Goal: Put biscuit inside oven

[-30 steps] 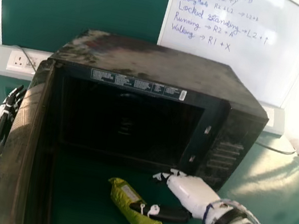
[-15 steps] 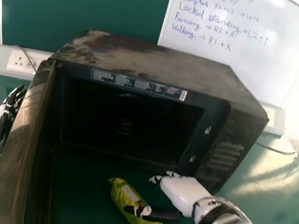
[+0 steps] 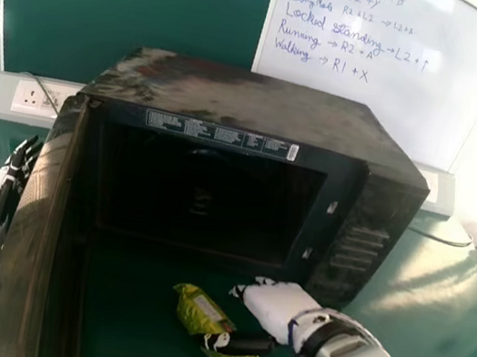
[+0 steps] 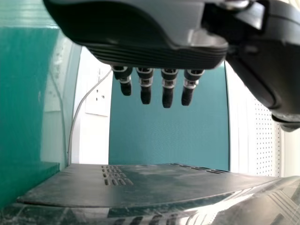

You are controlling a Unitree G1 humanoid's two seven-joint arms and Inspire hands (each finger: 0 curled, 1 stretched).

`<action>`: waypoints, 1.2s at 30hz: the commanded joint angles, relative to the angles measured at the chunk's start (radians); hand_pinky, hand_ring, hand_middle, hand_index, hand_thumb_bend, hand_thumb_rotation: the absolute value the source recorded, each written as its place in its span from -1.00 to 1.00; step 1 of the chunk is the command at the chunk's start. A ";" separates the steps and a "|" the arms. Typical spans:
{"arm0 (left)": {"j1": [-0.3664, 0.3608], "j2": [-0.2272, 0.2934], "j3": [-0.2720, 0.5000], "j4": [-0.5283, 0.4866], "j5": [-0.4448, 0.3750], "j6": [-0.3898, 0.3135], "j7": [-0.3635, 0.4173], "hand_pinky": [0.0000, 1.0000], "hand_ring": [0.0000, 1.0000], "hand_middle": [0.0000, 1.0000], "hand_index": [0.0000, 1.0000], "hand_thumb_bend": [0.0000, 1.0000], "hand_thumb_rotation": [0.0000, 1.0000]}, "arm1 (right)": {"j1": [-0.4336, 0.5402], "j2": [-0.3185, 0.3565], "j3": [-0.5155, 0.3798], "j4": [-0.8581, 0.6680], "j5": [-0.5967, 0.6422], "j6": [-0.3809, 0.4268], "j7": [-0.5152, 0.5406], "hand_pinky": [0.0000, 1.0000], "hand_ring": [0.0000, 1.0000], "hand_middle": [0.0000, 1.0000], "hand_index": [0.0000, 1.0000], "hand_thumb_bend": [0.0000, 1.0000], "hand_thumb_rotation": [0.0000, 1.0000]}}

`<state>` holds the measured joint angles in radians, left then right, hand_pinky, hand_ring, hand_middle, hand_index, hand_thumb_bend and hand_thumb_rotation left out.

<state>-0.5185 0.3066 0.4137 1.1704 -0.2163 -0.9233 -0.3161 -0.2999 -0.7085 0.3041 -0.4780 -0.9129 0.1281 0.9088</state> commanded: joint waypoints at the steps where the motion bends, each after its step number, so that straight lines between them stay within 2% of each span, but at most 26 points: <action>1: 0.063 -0.067 0.000 0.038 -0.012 -0.008 0.005 1.00 1.00 1.00 1.00 1.00 1.00 | -0.022 0.014 0.011 0.020 -0.011 -0.009 -0.003 0.75 0.64 0.64 0.71 1.00 0.61; 10: 0.066 -0.067 0.004 0.036 -0.018 -0.006 0.000 1.00 1.00 1.00 1.00 1.00 1.00 | -0.050 0.041 0.053 0.088 -0.059 -0.040 0.002 0.71 0.59 0.60 0.60 1.00 0.63; 20: 0.069 -0.064 0.001 0.036 -0.014 -0.009 0.001 1.00 1.00 1.00 1.00 1.00 1.00 | -0.080 0.067 0.085 0.167 -0.085 -0.067 -0.006 0.71 0.61 0.61 0.58 1.00 0.62; 36: 0.068 -0.066 -0.001 0.035 -0.010 -0.017 0.006 1.00 1.00 1.00 1.00 1.00 1.00 | -0.094 0.086 0.142 0.206 -0.184 -0.102 -0.009 0.69 0.63 0.65 0.70 1.00 0.59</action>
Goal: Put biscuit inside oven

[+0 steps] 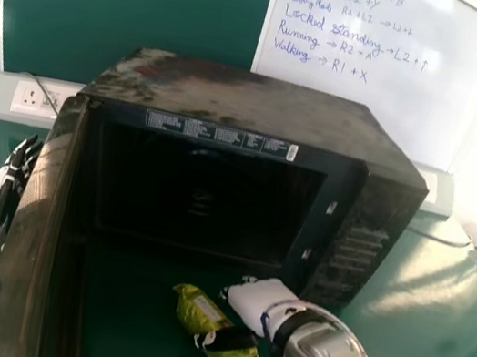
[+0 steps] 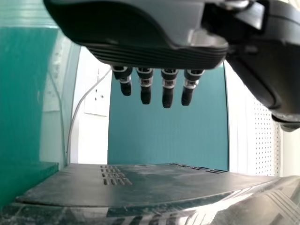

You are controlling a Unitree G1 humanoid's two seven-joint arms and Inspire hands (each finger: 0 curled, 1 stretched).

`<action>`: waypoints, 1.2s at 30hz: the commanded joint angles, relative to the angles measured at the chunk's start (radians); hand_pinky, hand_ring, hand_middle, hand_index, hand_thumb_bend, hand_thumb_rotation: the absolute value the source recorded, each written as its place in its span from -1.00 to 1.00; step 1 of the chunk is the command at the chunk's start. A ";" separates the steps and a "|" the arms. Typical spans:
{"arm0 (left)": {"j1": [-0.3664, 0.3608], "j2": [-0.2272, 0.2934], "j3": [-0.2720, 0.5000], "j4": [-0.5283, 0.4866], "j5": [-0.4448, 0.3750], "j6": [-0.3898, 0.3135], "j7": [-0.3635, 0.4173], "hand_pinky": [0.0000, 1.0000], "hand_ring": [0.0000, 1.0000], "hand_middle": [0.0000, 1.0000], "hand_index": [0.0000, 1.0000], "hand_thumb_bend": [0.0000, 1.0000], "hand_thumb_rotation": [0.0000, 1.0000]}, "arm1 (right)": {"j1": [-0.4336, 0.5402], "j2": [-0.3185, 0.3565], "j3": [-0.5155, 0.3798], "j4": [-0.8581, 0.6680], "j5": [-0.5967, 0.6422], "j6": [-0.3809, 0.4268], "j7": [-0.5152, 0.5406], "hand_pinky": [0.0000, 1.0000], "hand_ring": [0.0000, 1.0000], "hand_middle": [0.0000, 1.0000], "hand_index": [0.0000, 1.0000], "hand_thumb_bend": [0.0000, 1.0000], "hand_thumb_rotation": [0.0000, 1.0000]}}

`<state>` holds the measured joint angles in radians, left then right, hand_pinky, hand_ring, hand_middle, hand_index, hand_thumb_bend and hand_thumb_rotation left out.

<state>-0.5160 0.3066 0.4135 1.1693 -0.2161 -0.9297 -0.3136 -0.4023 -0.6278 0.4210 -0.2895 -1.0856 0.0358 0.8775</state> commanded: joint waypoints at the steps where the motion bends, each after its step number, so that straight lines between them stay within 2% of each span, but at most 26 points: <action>1: 0.066 -0.067 -0.001 0.036 -0.012 -0.010 0.002 1.00 1.00 1.00 1.00 1.00 1.00 | 0.004 0.005 0.036 0.016 -0.031 -0.014 0.030 0.70 0.64 0.66 0.71 1.00 0.59; 6: 0.067 -0.067 -0.005 0.036 -0.005 -0.010 0.017 1.00 1.00 1.00 1.00 1.00 1.00 | 0.002 0.021 0.076 0.011 -0.117 -0.020 0.047 0.71 0.63 0.64 0.70 1.00 0.59; 10: 0.067 -0.068 -0.004 0.034 -0.011 -0.007 0.006 1.00 1.00 1.00 1.00 1.00 1.00 | 0.015 0.039 0.092 0.006 -0.166 -0.018 0.060 0.74 0.63 0.65 0.68 1.00 0.47; 15: 0.066 -0.068 -0.003 0.036 -0.009 -0.009 0.013 1.00 1.00 1.00 1.00 1.00 1.00 | 0.013 0.045 0.117 0.016 -0.210 -0.041 0.089 0.72 0.61 0.65 0.67 1.00 0.43; 21: 0.068 -0.066 -0.003 0.033 -0.013 -0.008 0.000 1.00 1.00 1.00 1.00 1.00 1.00 | 0.013 0.049 0.154 0.036 -0.253 -0.082 0.110 0.69 0.62 0.64 0.66 1.00 0.47; 26: 0.068 -0.067 -0.002 0.030 -0.012 -0.006 0.002 1.00 1.00 1.00 1.00 1.00 1.00 | 0.009 0.049 0.173 0.048 -0.257 -0.110 0.133 0.61 0.54 0.57 0.64 1.00 0.47; 31: 0.067 -0.068 -0.001 0.029 -0.012 -0.008 0.005 1.00 1.00 1.00 1.00 1.00 1.00 | 0.008 0.046 0.172 0.043 -0.233 -0.124 0.171 0.68 0.63 0.64 0.70 1.00 0.28; 36: 0.067 -0.068 -0.002 0.030 -0.012 -0.010 0.006 1.00 1.00 1.00 1.00 1.00 1.00 | 0.017 0.048 0.173 0.037 -0.247 -0.123 0.173 0.67 0.63 0.64 0.75 1.00 0.13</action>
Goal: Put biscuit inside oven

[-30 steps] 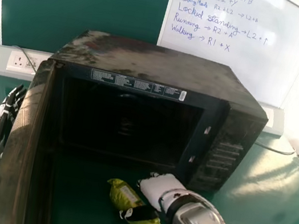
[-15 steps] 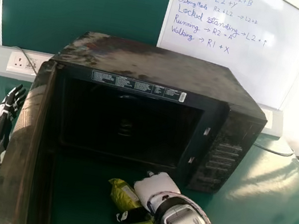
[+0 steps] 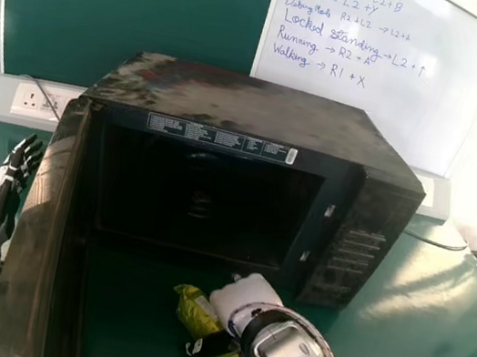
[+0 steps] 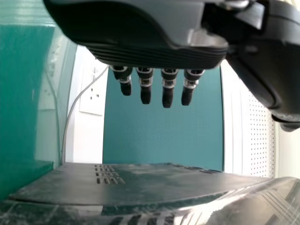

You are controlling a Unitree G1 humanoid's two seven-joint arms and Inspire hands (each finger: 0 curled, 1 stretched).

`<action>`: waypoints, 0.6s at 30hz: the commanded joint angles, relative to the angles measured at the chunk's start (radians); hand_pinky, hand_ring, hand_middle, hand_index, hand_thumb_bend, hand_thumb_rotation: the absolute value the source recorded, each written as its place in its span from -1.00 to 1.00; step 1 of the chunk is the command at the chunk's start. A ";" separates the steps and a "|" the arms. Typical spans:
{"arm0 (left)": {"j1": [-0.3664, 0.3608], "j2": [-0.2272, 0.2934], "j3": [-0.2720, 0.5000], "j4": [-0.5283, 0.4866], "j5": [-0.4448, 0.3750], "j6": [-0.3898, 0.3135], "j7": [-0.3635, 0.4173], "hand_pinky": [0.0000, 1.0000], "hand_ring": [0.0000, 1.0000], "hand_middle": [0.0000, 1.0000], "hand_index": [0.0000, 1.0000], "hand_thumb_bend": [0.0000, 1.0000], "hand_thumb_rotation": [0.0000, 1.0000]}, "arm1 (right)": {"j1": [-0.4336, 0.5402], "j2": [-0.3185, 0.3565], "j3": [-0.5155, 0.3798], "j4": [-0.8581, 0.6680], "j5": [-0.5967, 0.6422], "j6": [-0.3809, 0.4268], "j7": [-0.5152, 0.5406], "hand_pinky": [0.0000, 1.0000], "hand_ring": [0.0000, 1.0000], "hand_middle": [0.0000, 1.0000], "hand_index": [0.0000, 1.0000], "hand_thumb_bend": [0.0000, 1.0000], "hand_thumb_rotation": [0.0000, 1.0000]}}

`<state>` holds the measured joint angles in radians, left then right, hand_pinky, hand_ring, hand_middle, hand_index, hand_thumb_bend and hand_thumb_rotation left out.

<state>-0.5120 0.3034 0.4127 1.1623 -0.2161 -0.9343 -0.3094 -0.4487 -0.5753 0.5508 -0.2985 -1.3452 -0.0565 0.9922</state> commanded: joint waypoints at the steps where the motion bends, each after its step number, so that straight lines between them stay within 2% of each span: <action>1: 0.064 -0.064 -0.003 0.036 -0.008 -0.009 0.007 1.00 1.00 1.00 1.00 1.00 1.00 | 0.071 -0.003 0.043 0.042 0.003 -0.025 0.052 0.67 0.62 0.63 0.75 1.00 0.08; 7: 0.064 -0.064 -0.002 0.036 -0.013 -0.004 -0.002 1.00 1.00 1.00 1.00 1.00 1.00 | 0.122 -0.008 0.066 0.001 -0.121 -0.021 0.005 0.67 0.55 0.59 0.73 1.00 0.00; 12: 0.064 -0.060 -0.003 0.036 -0.009 -0.007 0.000 1.00 1.00 1.00 1.00 1.00 1.00 | 0.152 -0.009 0.067 -0.009 -0.164 -0.035 -0.024 0.62 0.53 0.58 0.70 1.00 -0.09; 15: 0.065 -0.058 -0.005 0.037 -0.005 -0.010 0.002 1.00 1.00 1.00 1.00 1.00 1.00 | 0.165 -0.008 0.069 -0.013 -0.190 -0.033 -0.039 0.59 0.52 0.56 0.66 0.75 -0.33; 18: 0.064 -0.059 -0.003 0.037 -0.010 -0.011 -0.003 1.00 1.00 1.00 1.00 1.00 1.00 | 0.174 -0.009 0.068 -0.021 -0.197 -0.036 -0.041 0.58 0.49 0.53 0.61 0.65 -0.34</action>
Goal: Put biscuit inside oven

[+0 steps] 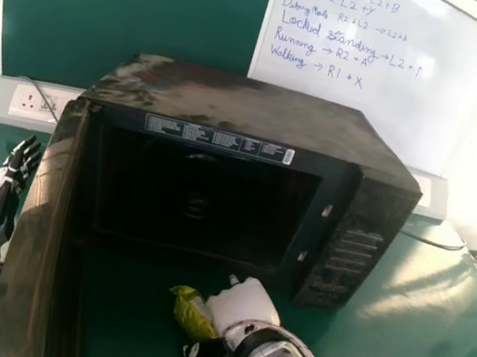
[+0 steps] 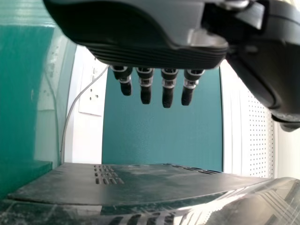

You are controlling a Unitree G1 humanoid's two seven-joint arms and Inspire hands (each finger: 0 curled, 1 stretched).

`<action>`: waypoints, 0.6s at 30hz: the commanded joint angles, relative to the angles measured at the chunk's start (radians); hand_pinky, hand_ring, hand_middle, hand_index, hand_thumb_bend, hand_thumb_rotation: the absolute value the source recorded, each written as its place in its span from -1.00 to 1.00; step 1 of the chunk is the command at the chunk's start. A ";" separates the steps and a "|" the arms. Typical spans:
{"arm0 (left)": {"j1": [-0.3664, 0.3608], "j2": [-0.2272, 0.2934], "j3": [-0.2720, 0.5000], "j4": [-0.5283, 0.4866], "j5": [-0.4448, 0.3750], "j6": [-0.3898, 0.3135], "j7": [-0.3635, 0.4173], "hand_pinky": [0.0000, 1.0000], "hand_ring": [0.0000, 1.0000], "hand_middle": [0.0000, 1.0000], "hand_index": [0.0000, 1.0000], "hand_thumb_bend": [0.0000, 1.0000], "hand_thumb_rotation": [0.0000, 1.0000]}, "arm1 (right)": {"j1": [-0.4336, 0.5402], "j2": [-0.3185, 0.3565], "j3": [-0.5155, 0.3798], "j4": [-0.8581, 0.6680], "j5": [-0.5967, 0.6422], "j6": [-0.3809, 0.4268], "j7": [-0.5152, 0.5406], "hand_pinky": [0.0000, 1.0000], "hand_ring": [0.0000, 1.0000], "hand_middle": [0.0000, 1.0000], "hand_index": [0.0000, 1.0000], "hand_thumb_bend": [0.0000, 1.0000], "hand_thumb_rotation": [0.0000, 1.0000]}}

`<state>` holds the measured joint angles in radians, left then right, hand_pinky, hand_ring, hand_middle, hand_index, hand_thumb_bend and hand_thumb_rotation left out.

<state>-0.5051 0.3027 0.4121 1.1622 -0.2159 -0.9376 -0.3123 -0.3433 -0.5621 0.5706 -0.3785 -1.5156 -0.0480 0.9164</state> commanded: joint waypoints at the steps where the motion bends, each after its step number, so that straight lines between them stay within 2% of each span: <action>1: 0.058 -0.059 -0.001 0.036 -0.011 -0.008 0.000 1.00 1.00 1.00 1.00 1.00 1.00 | 0.071 -0.021 0.049 0.057 -0.030 -0.046 0.039 0.58 0.48 0.52 0.52 0.65 -0.35; 2: 0.058 -0.059 -0.001 0.036 -0.013 -0.006 -0.004 1.00 1.00 1.00 1.00 1.00 1.00 | 0.074 -0.019 0.048 0.054 -0.030 -0.046 0.044 0.58 0.47 0.51 0.34 0.66 -0.40; 4: 0.057 -0.059 0.001 0.038 -0.014 -0.006 -0.003 1.00 1.00 1.00 1.00 1.00 1.00 | 0.086 -0.016 0.043 0.044 -0.028 -0.042 0.029 0.57 0.39 0.46 0.13 0.72 -0.55; 5: 0.057 -0.059 0.002 0.039 -0.014 -0.005 -0.003 1.00 1.00 1.00 1.00 1.00 1.00 | 0.094 -0.013 0.041 0.038 -0.031 -0.038 0.021 0.58 0.31 0.39 0.04 0.32 -0.64; 6: 0.057 -0.059 0.002 0.039 -0.014 -0.006 -0.002 1.00 1.00 1.00 1.00 1.00 1.00 | 0.102 -0.008 0.041 0.034 -0.043 -0.032 0.011 0.58 0.20 0.28 0.01 0.18 -0.67; 8: 0.057 -0.060 0.003 0.038 -0.016 -0.008 -0.005 1.00 1.00 1.00 1.00 1.00 1.00 | 0.125 0.007 0.043 0.024 -0.081 -0.009 -0.015 0.50 0.05 0.11 -0.02 0.07 -0.70; 10: 0.058 -0.060 0.001 0.037 -0.015 -0.011 -0.008 1.00 1.00 1.00 1.00 1.00 1.00 | 0.142 0.017 0.050 0.017 -0.126 0.000 -0.030 0.41 0.07 0.09 -0.02 0.05 -0.69; 11: 0.058 -0.059 0.000 0.037 -0.011 -0.012 -0.005 1.00 1.00 1.00 1.00 1.00 1.00 | 0.147 0.019 0.053 0.015 -0.140 -0.004 -0.032 0.38 0.15 0.12 -0.03 0.04 -0.69; 18: 0.058 -0.059 -0.002 0.036 -0.010 -0.013 -0.007 1.00 1.00 1.00 1.00 1.00 1.00 | 0.147 0.023 0.064 0.009 -0.177 -0.041 -0.010 0.48 0.37 0.27 -0.02 0.04 -0.70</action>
<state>-0.5054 0.3016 0.4121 1.1620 -0.2161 -0.9431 -0.3179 -0.2478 -0.5175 0.5979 -0.4270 -1.6871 -0.0333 0.8505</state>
